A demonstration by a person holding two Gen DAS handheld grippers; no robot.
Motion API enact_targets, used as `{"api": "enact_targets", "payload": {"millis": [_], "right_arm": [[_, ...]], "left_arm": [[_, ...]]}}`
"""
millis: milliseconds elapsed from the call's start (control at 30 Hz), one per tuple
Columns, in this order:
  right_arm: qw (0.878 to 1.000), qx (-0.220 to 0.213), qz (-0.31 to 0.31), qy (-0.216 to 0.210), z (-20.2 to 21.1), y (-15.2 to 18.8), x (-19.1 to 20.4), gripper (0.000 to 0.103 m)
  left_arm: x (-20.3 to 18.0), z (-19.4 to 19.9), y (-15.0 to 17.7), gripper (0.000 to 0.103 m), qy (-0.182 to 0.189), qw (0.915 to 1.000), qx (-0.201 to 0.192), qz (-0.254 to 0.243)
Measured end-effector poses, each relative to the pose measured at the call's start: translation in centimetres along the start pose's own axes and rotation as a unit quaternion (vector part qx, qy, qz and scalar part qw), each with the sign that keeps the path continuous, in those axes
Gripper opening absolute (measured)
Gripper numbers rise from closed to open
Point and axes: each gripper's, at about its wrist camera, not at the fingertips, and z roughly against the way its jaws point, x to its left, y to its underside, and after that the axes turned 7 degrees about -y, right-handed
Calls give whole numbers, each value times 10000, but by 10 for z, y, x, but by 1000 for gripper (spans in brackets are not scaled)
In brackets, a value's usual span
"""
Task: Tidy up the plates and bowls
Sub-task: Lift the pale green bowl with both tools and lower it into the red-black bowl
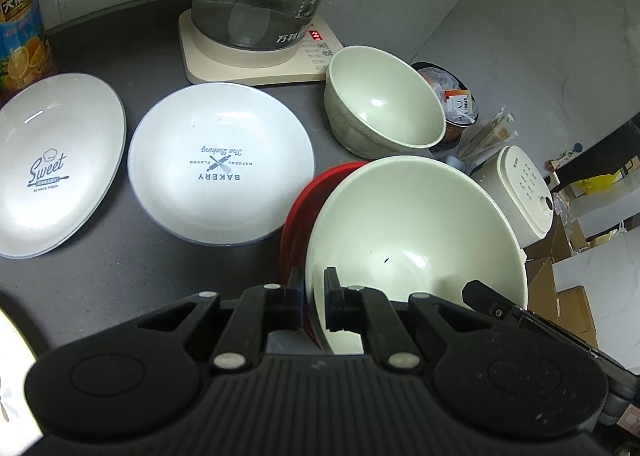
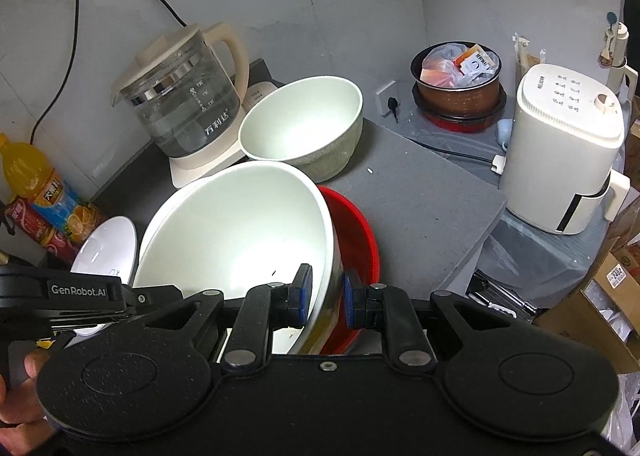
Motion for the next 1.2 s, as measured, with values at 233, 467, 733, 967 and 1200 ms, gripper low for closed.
{"api": "enact_targets", "payload": {"millis": [233, 467, 733, 967, 1200], "right_arm": [[9998, 190, -16, 30, -16, -4, -6, 16], [9994, 328, -20, 92, -30, -9, -11, 14], [9988, 449, 61, 174, -42, -11, -12, 10], [9986, 390, 233, 285, -44, -13, -7, 10], [9975, 447, 358, 425, -47, -14, -3, 10]], "left_arm": [[-1, -16, -5, 6, -61, 9997, 170, 140], [-4, -30, -9, 6, -128, 9992, 312, 218], [-6, -30, -14, 11, -160, 9991, 364, 144], [-1, -18, -12, 16, -45, 9993, 346, 126], [7, 4, -10, 46, -78, 9999, 33, 63]]}}
